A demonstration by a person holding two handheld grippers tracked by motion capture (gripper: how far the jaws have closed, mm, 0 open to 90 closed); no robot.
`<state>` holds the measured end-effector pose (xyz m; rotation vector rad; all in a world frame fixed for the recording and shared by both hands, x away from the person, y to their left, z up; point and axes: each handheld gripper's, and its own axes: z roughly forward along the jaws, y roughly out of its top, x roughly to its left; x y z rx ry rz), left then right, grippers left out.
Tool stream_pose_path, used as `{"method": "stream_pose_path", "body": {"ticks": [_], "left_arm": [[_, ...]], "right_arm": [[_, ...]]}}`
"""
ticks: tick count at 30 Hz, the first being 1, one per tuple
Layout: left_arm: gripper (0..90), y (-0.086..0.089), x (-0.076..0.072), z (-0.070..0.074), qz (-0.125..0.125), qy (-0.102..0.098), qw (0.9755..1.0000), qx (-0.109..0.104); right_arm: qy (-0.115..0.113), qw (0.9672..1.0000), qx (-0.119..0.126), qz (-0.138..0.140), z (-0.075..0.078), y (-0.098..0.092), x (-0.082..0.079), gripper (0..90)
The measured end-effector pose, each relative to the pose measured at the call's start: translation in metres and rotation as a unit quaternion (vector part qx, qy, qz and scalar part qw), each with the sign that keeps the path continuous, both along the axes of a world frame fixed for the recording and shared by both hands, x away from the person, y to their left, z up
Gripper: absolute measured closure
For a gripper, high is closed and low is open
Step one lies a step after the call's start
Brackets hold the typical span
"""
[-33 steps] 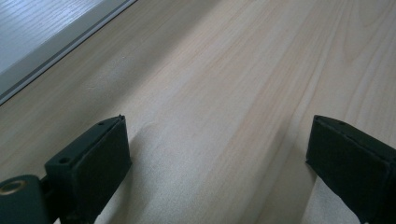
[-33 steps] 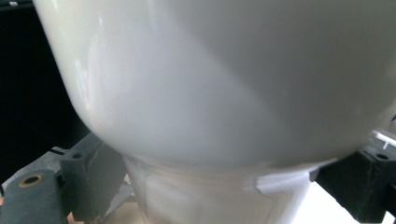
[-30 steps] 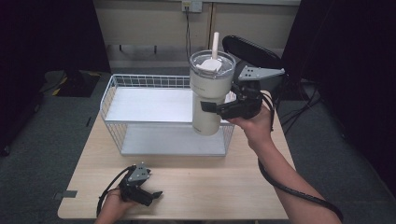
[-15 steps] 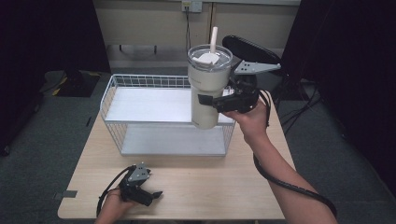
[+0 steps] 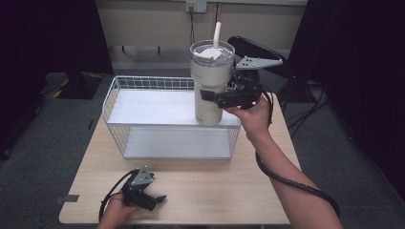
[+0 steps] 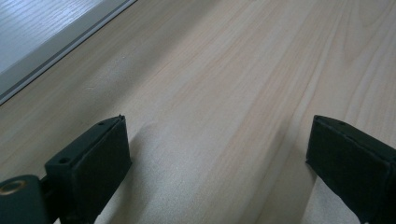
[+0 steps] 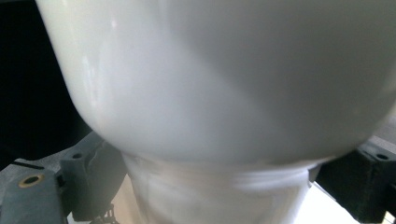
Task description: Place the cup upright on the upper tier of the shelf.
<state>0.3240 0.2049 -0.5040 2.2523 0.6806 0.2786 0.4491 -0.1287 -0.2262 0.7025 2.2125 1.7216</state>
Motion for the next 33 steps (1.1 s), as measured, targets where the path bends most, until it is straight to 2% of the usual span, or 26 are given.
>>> {"method": "stream_pose_path", "body": {"ticks": [14,24,33], "left_arm": [[5.5,0.001,-0.001,0.000,-0.001,0.001,1.0000,0.000],[5.5,0.001,-0.001,0.000,-0.001,0.001,1.0000,0.000],[5.5,0.001,-0.001,0.000,-0.001,0.001,1.0000,0.000]], "right_arm": [[0.002,0.9998,-0.007,-0.020,-0.002,0.007,0.013,10.1],[-0.002,0.9992,0.002,-0.040,-0.002,0.006,0.023,10.1],[-0.003,0.9985,-0.006,-0.054,-0.003,0.008,0.030,10.1]]}}
